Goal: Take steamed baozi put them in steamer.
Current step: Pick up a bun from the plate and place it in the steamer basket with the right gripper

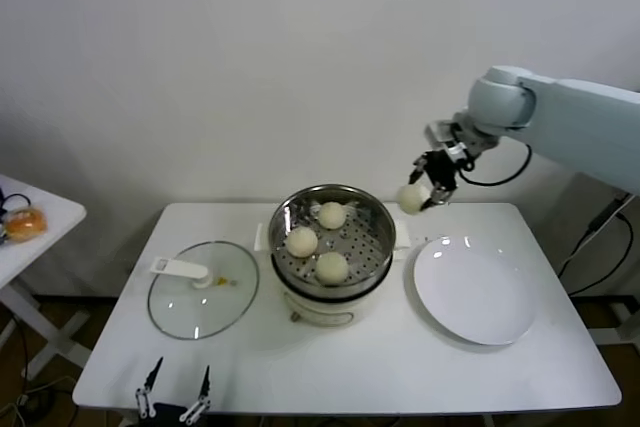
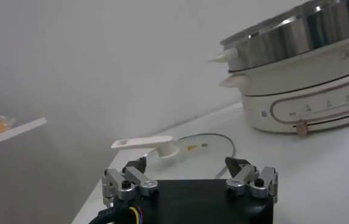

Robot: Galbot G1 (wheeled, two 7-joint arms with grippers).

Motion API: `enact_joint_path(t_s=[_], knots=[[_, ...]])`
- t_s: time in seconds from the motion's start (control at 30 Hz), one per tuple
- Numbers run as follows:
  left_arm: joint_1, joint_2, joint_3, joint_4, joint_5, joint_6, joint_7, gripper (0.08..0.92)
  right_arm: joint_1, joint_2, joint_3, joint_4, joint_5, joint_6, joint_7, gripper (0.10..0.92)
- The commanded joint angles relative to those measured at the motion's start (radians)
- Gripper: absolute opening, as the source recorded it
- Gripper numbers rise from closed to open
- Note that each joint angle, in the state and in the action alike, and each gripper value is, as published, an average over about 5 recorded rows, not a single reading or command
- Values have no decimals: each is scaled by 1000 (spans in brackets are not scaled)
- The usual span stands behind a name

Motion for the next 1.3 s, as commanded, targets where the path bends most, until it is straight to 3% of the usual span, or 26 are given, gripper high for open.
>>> enact_joint_path(t_s=[0.03, 0.57, 1.13, 1.3], knots=[[0, -49, -3, 3, -2, 0, 0, 823, -80, 144, 64, 22, 39, -91, 51, 600], [0, -49, -6, 11, 0, -1, 0, 823, -357, 175, 144, -60, -142, -110, 91, 626], [-1, -49, -4, 13, 7, -7, -1, 823, -375, 185, 181, -103, -150, -105, 114, 644], [1, -49, -5, 8, 6, -8, -2, 823, -348, 178, 177, -95, -116, -97, 94, 726]])
